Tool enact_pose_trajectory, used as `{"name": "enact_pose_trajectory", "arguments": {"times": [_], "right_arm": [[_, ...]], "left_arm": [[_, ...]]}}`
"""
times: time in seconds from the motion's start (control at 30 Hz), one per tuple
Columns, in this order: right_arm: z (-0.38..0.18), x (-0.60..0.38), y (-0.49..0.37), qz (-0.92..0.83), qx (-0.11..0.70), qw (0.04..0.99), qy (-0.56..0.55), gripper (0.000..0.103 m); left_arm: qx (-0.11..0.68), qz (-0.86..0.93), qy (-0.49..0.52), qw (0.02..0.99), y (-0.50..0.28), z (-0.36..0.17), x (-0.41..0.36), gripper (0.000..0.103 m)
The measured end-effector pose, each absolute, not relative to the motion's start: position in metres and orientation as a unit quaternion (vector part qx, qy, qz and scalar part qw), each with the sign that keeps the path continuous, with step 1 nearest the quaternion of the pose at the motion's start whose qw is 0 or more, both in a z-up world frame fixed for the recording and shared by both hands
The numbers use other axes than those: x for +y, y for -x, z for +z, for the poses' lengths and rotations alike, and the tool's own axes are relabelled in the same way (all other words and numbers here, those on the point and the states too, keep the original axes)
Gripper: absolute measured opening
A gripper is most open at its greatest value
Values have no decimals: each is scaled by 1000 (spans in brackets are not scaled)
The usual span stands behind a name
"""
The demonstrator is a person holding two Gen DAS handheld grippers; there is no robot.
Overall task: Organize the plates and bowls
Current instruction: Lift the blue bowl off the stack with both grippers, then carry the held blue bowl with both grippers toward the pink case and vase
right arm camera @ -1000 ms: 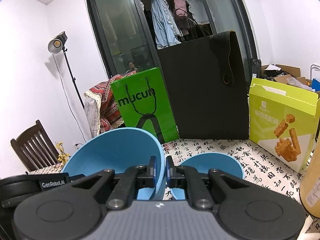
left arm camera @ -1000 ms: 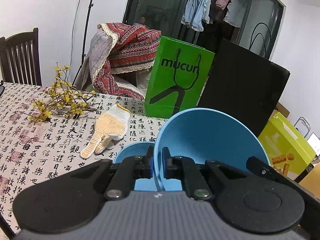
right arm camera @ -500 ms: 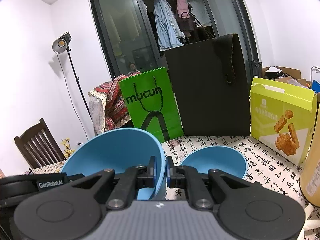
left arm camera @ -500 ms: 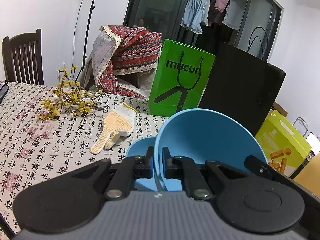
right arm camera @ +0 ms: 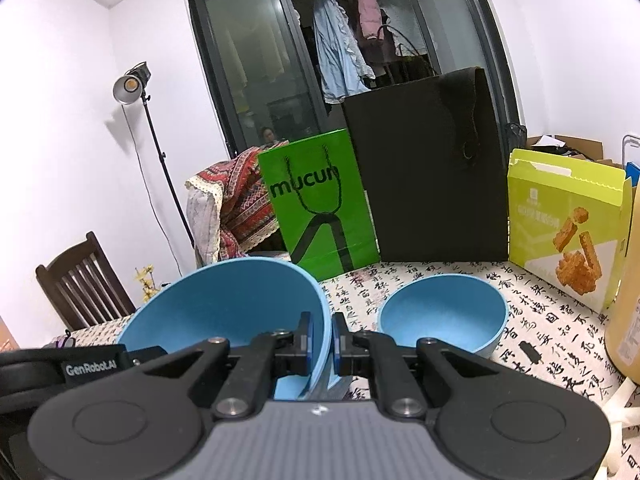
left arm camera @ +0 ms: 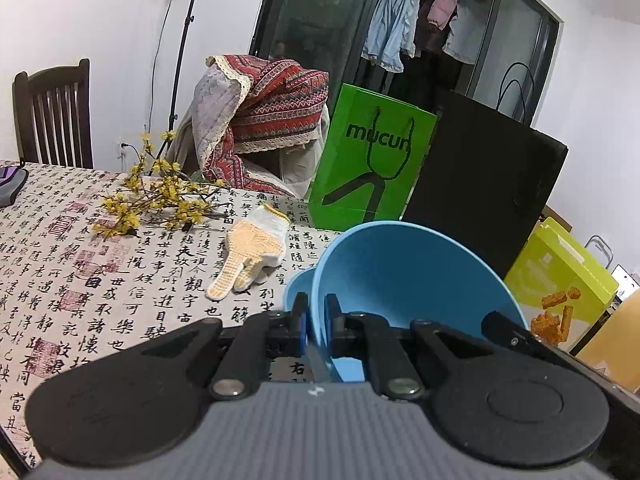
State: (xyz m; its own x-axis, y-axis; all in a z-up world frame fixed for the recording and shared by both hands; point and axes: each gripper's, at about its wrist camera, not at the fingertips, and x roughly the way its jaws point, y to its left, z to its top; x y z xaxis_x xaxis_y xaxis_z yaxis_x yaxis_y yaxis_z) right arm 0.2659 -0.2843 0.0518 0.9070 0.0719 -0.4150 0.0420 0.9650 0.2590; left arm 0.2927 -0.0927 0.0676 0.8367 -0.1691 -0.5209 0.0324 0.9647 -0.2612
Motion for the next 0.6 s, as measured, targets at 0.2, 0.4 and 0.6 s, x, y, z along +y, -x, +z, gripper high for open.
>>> {"name": "enact_pose_trajectory", "arguments": {"times": [0.2,0.4,0.6], "right_arm": [[46,-270,-259,14,220,966,-133,9],[46,-255,-251,15,217,967,-132,9],[45,-240,-247,20,217,967,-129,9]], "left_arm": [[279,-54,123,951,-286,64,-77,9],[272,-55,123,953,-275,61,-62,9],[269,-51,127,953,-267,59,-46,9]]}}
